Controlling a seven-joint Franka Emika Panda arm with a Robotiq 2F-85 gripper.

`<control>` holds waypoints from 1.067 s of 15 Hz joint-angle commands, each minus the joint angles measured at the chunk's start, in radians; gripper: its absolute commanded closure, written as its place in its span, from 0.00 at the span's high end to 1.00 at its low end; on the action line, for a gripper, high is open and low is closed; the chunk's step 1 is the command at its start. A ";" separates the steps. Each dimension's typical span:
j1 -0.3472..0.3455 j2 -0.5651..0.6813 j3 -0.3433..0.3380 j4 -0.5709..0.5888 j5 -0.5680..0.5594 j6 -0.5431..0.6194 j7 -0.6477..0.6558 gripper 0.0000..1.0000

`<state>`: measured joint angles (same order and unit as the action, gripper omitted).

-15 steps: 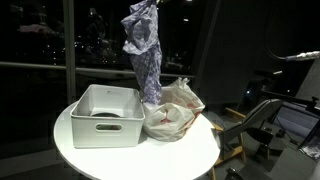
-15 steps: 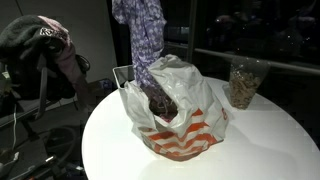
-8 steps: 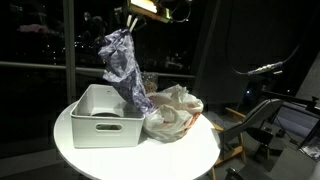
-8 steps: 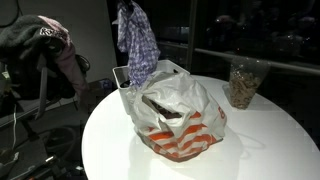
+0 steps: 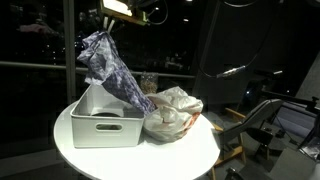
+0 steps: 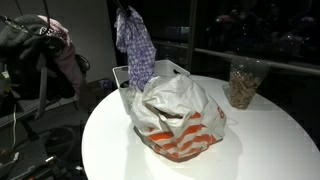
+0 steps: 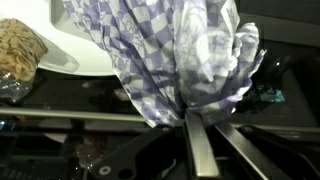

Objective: Remove everything from the plastic and put them in the box

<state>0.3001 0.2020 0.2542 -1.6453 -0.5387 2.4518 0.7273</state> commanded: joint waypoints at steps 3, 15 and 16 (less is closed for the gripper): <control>0.123 -0.059 -0.055 0.134 -0.193 -0.089 0.171 0.01; 0.130 -0.023 0.023 0.122 -0.396 -0.260 0.358 0.02; 0.113 -0.008 0.006 0.109 -0.406 -0.249 0.365 0.02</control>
<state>0.4811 0.1731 0.3024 -1.5046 -0.9379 2.1396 1.1122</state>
